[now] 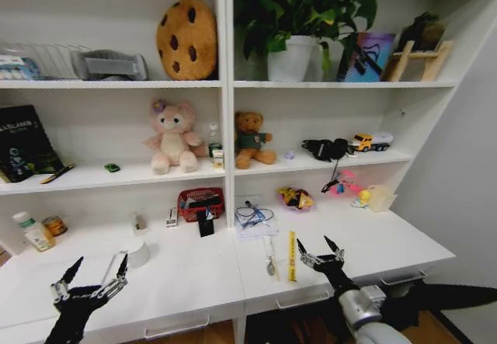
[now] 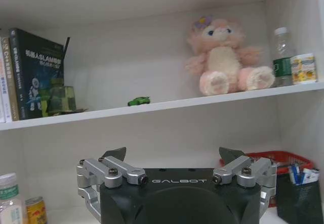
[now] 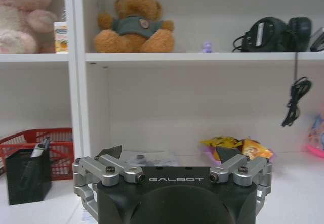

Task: Organize the objects on the table.

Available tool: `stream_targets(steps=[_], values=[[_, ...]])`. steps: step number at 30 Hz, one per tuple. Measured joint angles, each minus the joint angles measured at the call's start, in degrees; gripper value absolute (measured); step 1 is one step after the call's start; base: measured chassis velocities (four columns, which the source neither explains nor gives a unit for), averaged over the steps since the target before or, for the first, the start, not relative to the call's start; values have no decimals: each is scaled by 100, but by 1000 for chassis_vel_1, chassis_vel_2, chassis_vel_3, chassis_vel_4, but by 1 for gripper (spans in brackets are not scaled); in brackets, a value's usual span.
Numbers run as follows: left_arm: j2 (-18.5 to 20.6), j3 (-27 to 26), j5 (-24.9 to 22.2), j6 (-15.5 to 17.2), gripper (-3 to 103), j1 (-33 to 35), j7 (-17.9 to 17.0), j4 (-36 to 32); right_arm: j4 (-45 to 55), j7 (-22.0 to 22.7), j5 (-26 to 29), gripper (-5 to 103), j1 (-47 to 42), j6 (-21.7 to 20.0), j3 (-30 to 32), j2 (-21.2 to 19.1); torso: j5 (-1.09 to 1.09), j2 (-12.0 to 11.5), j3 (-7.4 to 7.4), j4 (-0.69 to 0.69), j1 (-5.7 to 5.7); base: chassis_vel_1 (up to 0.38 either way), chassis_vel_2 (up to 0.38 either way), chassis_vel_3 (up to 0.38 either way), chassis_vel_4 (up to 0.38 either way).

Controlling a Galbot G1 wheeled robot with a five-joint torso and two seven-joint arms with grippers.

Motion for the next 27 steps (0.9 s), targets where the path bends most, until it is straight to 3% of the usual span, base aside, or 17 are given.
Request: stream_targets(steps=[2,6,10,11,13,15,16,21,22,24,25,27], values=[[0,0,0,0,100,0,0,0,0,0,0,100,0,0,0,0,-6,0,-1,-2,0,312,321,-313,-305],[0,0,0,0,100,0,-1,-1,0,0,1,100,-1,1,0,0,3,0,0,2,-1,356,353,-363,-374],[1,-1,0,0,100,0,-1,0,0,1,1,100,-2,2,1,0,-7,3,-3,-6,-3,358,362,-369,-370],[0,-1,0,0,100,1,-1,0,0,0,2,100,0,1,0,0,6,1,0,2,-1,392,375,-371,-374],[1,-1,0,0,100,0,-2,1,0,0,2,100,-1,1,-1,0,-10,1,-2,0,0,348,372,-358,-363],[1,-1,0,0,100,0,-2,0,1,0,1,100,-3,2,1,0,-10,4,-4,-7,-4,357,369,-341,-359],[1,-1,0,-1,100,1,-2,0,0,0,2,100,-1,2,0,0,5,3,-2,1,-5,367,346,-358,-367],[1,-1,0,0,100,0,-2,0,2,0,2,100,-2,2,1,-1,-12,5,-4,-5,-5,319,344,-319,-331],[1,-1,0,0,100,0,-1,0,0,0,2,100,0,2,0,0,5,2,-2,-1,-5,345,354,-316,-336],[1,-1,0,0,100,0,-2,0,0,0,2,100,0,2,-1,0,1,-1,1,0,2,317,305,-316,-246],[2,-2,0,0,100,0,-2,0,0,-1,2,100,-1,2,-1,0,-13,1,-1,-5,0,159,188,-190,-194],[2,-2,0,0,100,0,-2,0,0,0,2,100,-4,2,-1,0,-3,3,-3,-8,-4,159,188,-93,-194]])
